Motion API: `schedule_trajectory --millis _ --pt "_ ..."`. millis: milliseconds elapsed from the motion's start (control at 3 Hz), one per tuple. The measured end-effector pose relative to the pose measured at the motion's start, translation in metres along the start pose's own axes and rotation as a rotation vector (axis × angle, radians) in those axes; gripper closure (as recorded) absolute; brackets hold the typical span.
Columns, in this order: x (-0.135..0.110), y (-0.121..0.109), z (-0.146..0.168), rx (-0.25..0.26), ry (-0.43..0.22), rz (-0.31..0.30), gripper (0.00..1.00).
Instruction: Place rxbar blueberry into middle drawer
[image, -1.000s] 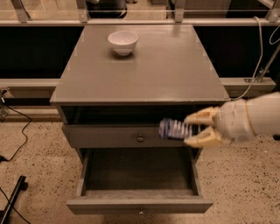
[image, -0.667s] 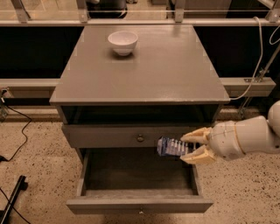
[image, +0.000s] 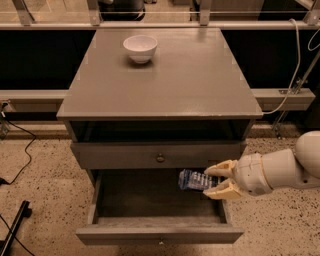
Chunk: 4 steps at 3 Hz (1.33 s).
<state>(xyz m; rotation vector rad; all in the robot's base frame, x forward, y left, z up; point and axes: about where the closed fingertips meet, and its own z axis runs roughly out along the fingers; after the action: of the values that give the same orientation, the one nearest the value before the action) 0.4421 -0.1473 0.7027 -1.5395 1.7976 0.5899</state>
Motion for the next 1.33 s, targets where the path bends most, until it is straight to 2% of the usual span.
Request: schedule_trajectory --millis 333,1000,1333 --pt "0.022 -0.003 0.023 -0.007 -0.026 0.033 1.0" --pt "0.119 -0.008 0.13 0.017 -0.188 0.115 1.0" --pt "0.142 -0.018 0.162 0.009 -0.216 0.115 1.0"
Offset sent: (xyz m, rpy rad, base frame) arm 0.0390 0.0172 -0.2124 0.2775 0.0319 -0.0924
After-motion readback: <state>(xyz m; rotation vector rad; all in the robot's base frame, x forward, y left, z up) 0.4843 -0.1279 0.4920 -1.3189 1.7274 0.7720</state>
